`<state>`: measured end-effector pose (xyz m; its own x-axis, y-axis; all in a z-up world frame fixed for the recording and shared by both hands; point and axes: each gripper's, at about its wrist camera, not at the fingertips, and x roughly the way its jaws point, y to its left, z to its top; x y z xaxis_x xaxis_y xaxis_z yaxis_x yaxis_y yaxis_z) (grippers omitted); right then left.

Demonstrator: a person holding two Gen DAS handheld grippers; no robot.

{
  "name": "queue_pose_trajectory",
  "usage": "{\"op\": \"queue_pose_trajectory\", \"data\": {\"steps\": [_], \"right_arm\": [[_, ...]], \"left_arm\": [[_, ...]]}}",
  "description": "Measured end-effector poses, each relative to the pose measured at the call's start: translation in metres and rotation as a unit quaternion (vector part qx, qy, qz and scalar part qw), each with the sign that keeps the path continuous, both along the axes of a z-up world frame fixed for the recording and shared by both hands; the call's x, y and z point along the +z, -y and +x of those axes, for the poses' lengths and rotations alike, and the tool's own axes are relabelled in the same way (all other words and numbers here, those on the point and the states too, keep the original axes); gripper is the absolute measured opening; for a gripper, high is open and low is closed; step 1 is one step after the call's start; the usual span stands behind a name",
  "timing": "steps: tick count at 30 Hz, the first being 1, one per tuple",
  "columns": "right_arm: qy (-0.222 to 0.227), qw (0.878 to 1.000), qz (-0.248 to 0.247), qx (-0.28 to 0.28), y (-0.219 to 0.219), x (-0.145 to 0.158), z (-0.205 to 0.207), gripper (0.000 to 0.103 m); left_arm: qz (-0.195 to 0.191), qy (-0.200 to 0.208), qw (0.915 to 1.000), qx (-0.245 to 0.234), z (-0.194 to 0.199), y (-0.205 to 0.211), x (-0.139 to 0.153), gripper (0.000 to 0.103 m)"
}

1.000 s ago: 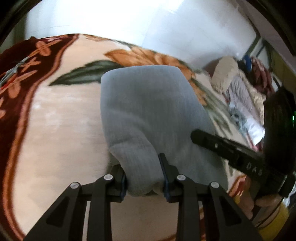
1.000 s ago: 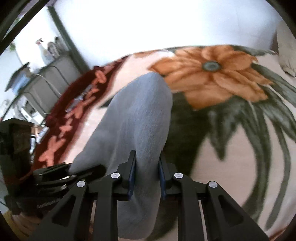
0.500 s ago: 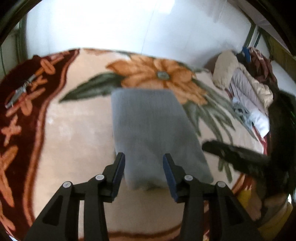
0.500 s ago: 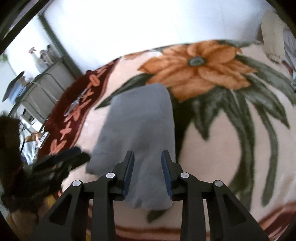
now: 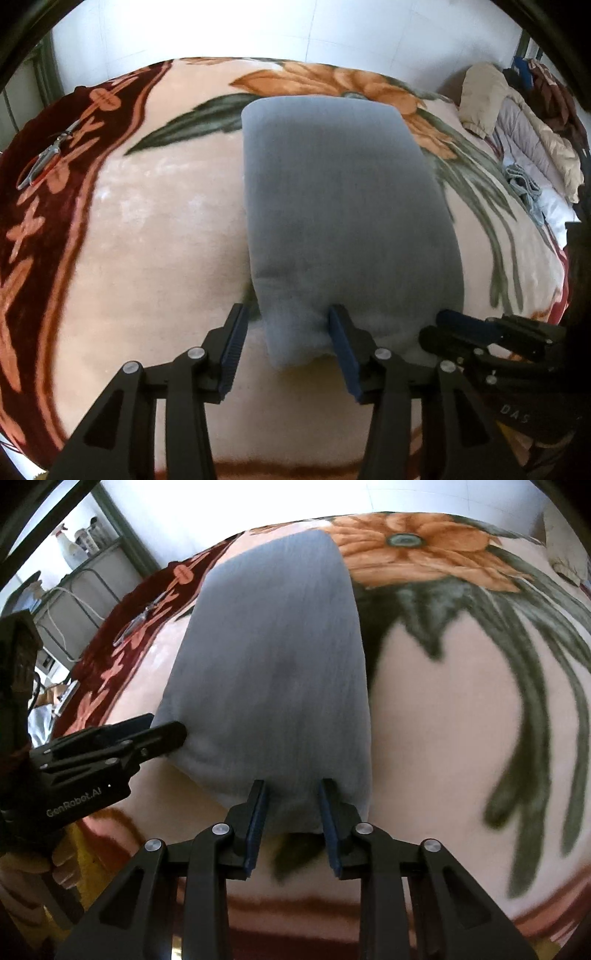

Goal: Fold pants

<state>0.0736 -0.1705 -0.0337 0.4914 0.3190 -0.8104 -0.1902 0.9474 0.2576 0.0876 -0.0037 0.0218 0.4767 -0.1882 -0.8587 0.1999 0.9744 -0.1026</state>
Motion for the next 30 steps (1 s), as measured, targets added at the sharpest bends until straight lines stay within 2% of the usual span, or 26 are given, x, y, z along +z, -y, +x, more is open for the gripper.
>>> {"op": "queue_pose_trajectory", "data": {"steps": [7, 10, 12, 14, 16, 20, 23, 26, 30], "right_arm": [[0.014, 1.000, -0.012, -0.012, -0.004, 0.019, -0.014, 0.030], [0.031, 0.999, -0.030, -0.013, -0.007, 0.032, -0.026, 0.031], [0.047, 0.998, -0.042, -0.015, -0.009, 0.042, -0.036, 0.036], [0.072, 0.996, -0.053, -0.024, -0.010, 0.053, -0.050, 0.040], [0.078, 0.995, -0.056, -0.026, -0.010, 0.055, -0.054, 0.044], [0.109, 0.991, -0.072, -0.034, -0.012, 0.060, -0.070, 0.045], [0.124, 0.988, -0.080, -0.039, -0.011, 0.060, -0.078, 0.045], [0.125, 0.987, -0.088, -0.039, -0.011, 0.054, -0.081, 0.045], [0.122, 0.988, -0.083, -0.038, -0.008, 0.047, -0.084, 0.045]], "left_arm": [[0.006, 0.001, 0.9999, 0.013, -0.015, 0.002, 0.017, 0.049], [-0.004, 0.004, 0.9999, 0.014, -0.025, 0.003, 0.028, 0.051], [-0.008, 0.006, 0.9998, 0.015, -0.033, 0.005, 0.034, 0.061], [-0.008, 0.009, 0.9998, 0.013, -0.041, 0.009, 0.039, 0.065], [-0.008, 0.009, 0.9999, 0.011, -0.048, 0.013, 0.043, 0.069], [-0.006, 0.005, 0.9999, 0.014, -0.057, 0.019, 0.044, 0.077], [0.010, -0.004, 0.9991, 0.041, -0.060, 0.020, 0.040, 0.087], [0.007, -0.016, 0.9978, 0.063, -0.062, 0.017, 0.033, 0.087], [0.009, -0.019, 0.9975, 0.068, -0.069, 0.015, 0.029, 0.087]]}}
